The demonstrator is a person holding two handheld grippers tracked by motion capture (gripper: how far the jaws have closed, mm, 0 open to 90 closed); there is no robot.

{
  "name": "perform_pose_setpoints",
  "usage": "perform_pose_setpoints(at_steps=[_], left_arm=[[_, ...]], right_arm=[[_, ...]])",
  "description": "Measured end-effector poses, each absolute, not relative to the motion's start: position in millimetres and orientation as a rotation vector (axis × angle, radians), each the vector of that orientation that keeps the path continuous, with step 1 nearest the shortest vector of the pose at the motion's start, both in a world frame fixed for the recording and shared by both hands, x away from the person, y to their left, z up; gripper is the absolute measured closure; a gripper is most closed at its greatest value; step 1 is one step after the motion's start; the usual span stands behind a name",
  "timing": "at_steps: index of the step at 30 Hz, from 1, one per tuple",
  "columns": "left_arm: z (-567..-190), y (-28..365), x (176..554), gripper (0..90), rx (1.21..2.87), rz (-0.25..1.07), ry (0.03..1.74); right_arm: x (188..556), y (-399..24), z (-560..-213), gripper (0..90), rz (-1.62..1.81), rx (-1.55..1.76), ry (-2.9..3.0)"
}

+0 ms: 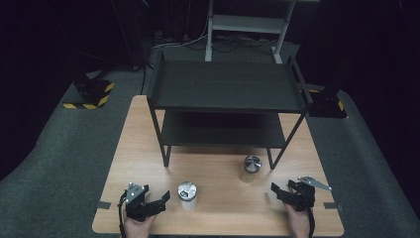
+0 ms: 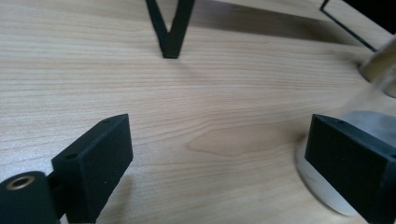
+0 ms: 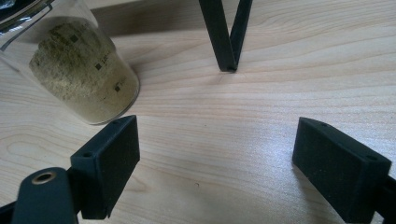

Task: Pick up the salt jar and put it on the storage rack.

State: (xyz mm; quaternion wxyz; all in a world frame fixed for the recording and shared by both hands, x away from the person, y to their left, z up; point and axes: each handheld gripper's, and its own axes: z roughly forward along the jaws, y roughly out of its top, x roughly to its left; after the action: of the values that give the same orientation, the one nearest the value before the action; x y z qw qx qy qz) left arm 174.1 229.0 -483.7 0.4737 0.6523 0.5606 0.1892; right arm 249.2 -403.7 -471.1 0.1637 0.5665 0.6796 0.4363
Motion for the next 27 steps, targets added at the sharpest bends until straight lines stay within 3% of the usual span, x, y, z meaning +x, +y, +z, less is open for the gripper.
perform_pose_setpoints(at_steps=[14,27], left_arm=[[-480,223,152,2.3,1.662,0.464,1.198],[-479,203,155,0.6,1.741,0.438,1.131]], right_arm=[[254,-407,-470,9.7,1.249,1.623,1.969],[255,-407,-470,8.7,1.253,1.621,1.975]])
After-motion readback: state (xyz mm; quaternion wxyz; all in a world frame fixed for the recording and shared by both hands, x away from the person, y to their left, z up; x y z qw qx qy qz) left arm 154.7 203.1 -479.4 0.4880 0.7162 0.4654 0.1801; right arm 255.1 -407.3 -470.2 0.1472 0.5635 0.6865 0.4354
